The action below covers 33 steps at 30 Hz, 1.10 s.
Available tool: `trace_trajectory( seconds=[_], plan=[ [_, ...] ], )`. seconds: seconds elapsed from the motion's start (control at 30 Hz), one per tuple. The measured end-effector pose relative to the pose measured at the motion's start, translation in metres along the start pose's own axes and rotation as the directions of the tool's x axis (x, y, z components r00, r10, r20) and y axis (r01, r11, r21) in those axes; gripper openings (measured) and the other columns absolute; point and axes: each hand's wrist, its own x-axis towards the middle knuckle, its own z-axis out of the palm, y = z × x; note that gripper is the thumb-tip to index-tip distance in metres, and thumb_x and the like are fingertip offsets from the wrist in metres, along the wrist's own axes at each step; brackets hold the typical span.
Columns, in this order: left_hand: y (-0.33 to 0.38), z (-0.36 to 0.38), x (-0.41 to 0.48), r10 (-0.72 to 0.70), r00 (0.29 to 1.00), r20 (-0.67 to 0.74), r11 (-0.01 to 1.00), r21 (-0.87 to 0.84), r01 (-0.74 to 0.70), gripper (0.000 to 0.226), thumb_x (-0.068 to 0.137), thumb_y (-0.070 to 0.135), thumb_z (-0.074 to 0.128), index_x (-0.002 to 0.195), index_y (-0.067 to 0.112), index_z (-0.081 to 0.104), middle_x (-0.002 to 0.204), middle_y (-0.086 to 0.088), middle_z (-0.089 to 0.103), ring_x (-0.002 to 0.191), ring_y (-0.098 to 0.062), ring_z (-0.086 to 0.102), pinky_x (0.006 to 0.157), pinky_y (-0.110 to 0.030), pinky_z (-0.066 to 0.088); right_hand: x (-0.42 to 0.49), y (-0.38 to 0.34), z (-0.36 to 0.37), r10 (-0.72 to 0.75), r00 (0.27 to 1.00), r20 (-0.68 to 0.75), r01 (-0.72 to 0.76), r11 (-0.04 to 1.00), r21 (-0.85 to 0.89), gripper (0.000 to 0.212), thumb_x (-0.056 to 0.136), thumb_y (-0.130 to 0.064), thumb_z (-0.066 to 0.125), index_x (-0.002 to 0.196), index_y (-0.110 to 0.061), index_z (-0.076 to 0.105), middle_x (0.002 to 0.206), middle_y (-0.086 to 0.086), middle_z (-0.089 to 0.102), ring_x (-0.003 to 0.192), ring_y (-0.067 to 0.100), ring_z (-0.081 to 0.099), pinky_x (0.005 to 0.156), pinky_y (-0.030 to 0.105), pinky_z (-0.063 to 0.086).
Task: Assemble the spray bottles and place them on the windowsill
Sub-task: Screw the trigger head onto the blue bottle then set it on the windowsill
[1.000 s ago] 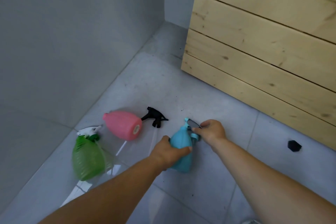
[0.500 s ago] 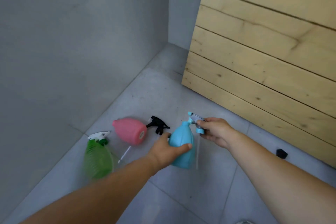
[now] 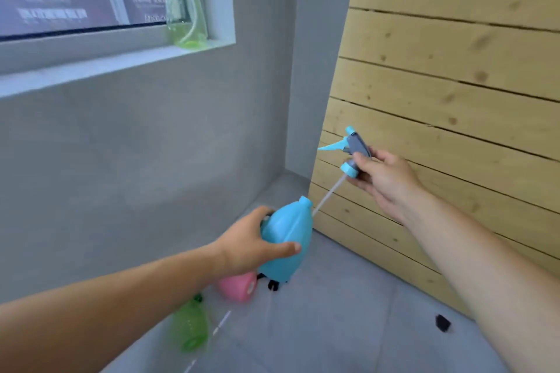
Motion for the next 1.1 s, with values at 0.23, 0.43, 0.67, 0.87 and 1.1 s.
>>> trace_trajectory(
  seconds=[0.23,0.43,0.67,0.87,1.1],
  plan=[
    [-0.002,-0.012,-0.041,0.041,0.999,-0.031,0.999,-0.019,-0.042,0.067,0.073,0.042,0.09,0.129,0.029,0.055,0.112,0.011,0.071,0.097,-0.007,0.073,0.084,-0.028,0.062,-0.058,-0.056,-0.001,-0.169,0.984,-0.05,0.176,0.965,0.197,0.013,0.098,-0.011,0.055,0.107,-0.01,0.065,0.1,0.007,0.069,0.101,0.023,0.068,0.094,0.041,0.055],
    [-0.001,-0.007,-0.049,0.07,0.997,-0.025,0.996,-0.047,-0.071,0.066,0.074,0.041,0.089,0.129,0.035,0.052,0.115,0.014,0.07,0.099,-0.003,0.072,0.083,-0.024,0.062,-0.07,-0.047,0.007,-0.146,0.989,-0.016,0.147,0.981,0.125,0.017,0.098,-0.011,0.054,0.111,-0.008,0.064,0.105,0.016,0.064,0.094,0.023,0.066,0.093,0.04,0.056],
    [0.004,-0.004,-0.049,0.12,0.993,0.021,0.983,-0.146,-0.115,0.065,0.073,0.039,0.09,0.129,0.034,0.056,0.117,0.011,0.073,0.099,-0.002,0.074,0.087,-0.03,0.064,-0.069,-0.023,0.015,-0.053,0.994,0.097,0.049,0.998,0.038,0.013,0.096,-0.01,0.058,0.104,-0.006,0.067,0.091,0.01,0.069,0.093,0.025,0.068,0.09,0.042,0.057],
    [0.021,-0.005,-0.05,0.157,0.986,0.063,0.943,-0.305,-0.131,0.062,0.073,0.04,0.088,0.125,0.041,0.055,0.111,0.005,0.078,0.098,-0.016,0.078,0.086,-0.042,0.065,-0.073,-0.004,0.026,-0.042,0.97,0.239,0.067,0.993,-0.097,0.019,0.098,-0.014,0.055,0.113,-0.011,0.067,0.091,0.003,0.077,0.087,0.019,0.072,0.077,0.033,0.058],
    [0.024,-0.006,-0.05,0.168,0.98,0.102,0.904,-0.413,-0.112,0.057,0.078,0.04,0.081,0.13,0.032,0.061,0.12,-0.001,0.075,0.104,-0.021,0.077,0.086,-0.042,0.066,-0.074,-0.004,0.016,-0.02,0.931,0.365,0.064,0.992,-0.11,0.029,0.089,-0.005,0.065,0.117,-0.012,0.061,0.091,0.0,0.072,0.088,0.016,0.07,0.079,0.03,0.057]
  ],
)
